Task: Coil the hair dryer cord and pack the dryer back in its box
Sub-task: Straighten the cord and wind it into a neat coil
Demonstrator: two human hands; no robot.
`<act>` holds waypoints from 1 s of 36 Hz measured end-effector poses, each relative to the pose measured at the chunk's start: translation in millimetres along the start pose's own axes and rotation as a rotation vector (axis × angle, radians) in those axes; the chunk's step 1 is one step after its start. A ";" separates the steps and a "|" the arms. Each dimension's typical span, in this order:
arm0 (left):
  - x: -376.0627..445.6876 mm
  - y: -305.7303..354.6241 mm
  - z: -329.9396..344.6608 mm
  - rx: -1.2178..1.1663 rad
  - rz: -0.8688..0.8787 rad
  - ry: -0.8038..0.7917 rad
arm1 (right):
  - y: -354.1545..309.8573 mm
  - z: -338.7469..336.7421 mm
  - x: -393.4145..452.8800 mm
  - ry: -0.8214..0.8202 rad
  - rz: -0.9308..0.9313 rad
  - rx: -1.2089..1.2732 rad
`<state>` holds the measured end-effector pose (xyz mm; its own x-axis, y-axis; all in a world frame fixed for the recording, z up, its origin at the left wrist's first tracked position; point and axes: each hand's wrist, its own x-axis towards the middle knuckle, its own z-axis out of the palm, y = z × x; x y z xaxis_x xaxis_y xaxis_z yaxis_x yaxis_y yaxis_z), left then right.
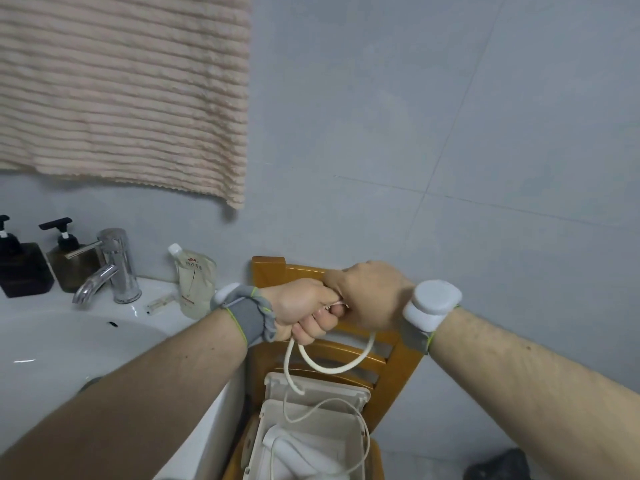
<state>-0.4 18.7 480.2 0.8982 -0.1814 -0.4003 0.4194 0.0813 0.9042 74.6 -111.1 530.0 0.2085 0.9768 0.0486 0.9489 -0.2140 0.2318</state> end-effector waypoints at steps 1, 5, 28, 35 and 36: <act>0.2 0.3 -0.3 0.018 -0.002 0.002 | 0.0 0.6 0.3 -0.001 0.002 -0.003; -0.1 -0.1 -0.3 0.088 -0.005 0.034 | -3.1 4.3 -0.5 0.014 0.068 0.008; -6.0 -10.0 9.3 0.196 0.484 0.309 | -5.9 18.9 -22.8 -0.032 0.253 1.073; -6.3 -21.8 7.3 -0.221 0.540 0.322 | -0.9 22.1 -28.2 0.123 0.475 1.223; -5.7 -22.0 7.1 -0.136 0.531 0.363 | -0.9 20.8 -29.7 0.050 0.472 1.238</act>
<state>-15.7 11.0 463.7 0.9650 0.2575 0.0491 -0.1020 0.1964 0.9752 72.4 -140.0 508.2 0.5921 0.8021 -0.0785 0.3820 -0.3651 -0.8490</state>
